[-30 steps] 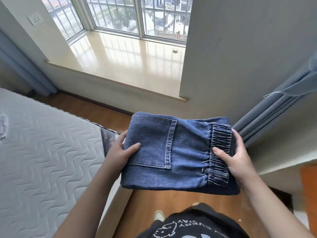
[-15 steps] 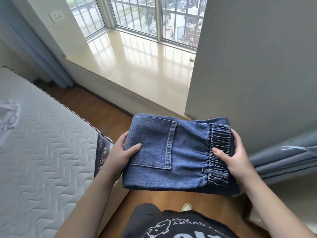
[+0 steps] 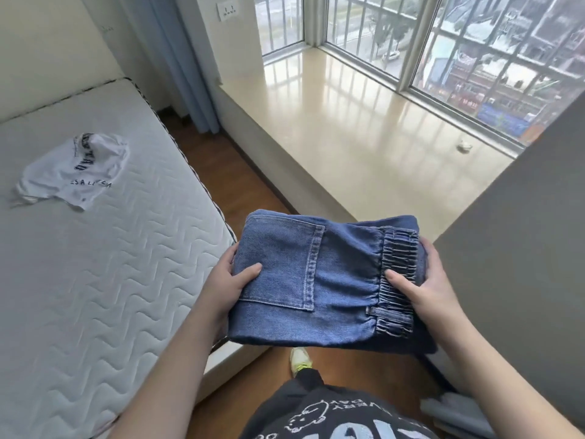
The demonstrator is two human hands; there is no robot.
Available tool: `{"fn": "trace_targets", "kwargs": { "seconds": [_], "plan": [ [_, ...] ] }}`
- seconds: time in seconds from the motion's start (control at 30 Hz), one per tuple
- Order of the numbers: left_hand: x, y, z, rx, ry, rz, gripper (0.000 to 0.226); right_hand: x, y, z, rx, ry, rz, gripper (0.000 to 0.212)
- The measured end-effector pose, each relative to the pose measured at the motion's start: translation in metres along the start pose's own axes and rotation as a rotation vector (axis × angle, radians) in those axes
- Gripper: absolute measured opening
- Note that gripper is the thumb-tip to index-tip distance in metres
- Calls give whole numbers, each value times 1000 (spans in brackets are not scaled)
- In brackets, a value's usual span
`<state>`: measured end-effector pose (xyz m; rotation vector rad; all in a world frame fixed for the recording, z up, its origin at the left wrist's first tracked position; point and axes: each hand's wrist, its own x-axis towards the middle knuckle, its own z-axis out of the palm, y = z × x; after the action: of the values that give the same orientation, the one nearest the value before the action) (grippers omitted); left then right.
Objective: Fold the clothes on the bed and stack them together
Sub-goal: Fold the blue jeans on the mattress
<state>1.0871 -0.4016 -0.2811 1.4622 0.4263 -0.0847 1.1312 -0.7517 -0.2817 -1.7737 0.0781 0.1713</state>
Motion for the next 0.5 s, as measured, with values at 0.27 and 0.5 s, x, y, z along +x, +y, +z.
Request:
{"fn": "trace_targets", "kwargs": {
  "seconds": [0.27, 0.5],
  "plan": [
    [83, 26, -33, 12, 65, -1, 68, 105, -40, 44, -66, -83, -57, 87],
    [143, 38, -49, -20, 151, 25, 54, 192, -50, 78, -84, -164, -36, 85]
  ]
}}
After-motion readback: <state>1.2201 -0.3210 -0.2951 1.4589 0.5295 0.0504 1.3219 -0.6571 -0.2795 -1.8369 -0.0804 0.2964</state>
